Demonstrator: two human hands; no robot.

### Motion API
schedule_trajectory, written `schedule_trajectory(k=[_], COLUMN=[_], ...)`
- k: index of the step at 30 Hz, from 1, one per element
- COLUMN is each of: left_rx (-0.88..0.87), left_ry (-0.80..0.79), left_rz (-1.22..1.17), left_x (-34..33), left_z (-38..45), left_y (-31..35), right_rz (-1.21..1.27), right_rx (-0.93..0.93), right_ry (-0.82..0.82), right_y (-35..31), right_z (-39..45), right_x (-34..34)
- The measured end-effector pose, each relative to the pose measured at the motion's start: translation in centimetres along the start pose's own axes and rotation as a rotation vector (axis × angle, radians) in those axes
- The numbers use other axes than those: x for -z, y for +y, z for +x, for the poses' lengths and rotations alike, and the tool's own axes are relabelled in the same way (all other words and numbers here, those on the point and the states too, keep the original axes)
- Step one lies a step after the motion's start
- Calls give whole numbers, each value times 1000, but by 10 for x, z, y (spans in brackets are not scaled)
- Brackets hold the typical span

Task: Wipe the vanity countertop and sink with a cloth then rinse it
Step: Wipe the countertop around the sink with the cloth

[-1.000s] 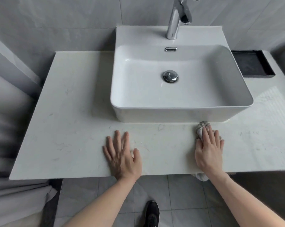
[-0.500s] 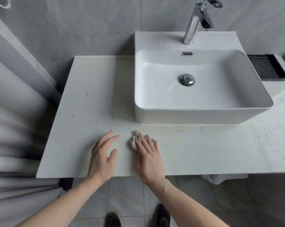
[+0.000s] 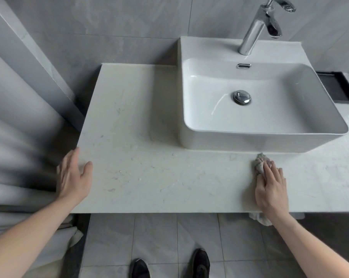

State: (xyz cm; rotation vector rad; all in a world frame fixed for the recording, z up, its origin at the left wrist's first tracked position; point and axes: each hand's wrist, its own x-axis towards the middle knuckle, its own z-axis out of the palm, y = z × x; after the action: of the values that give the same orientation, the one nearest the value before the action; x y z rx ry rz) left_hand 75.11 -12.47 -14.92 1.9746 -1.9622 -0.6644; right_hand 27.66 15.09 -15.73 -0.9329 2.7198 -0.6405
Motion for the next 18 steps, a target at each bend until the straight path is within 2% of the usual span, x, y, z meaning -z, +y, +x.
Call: schedule_trajectory(k=[3,6,14,18], left_rx=[155,137,169,174], left_ry=[-41,-3,57,64], left_rz=[3,61,84,110], left_x=[-1,-6,-7,-6], left_z=[2,-1,-6,-7], left_y=[-7,-8,-2,-1], right_rz=[-128,-151,-36,-8], right_rx=[-30,-32,332,393], right_ry=[-42,-44,-126,-144], right_y=[-6,-38,-126,-116], right_z=[-11,-28,-73,-61], right_x=[-11,-29,-80,-80])
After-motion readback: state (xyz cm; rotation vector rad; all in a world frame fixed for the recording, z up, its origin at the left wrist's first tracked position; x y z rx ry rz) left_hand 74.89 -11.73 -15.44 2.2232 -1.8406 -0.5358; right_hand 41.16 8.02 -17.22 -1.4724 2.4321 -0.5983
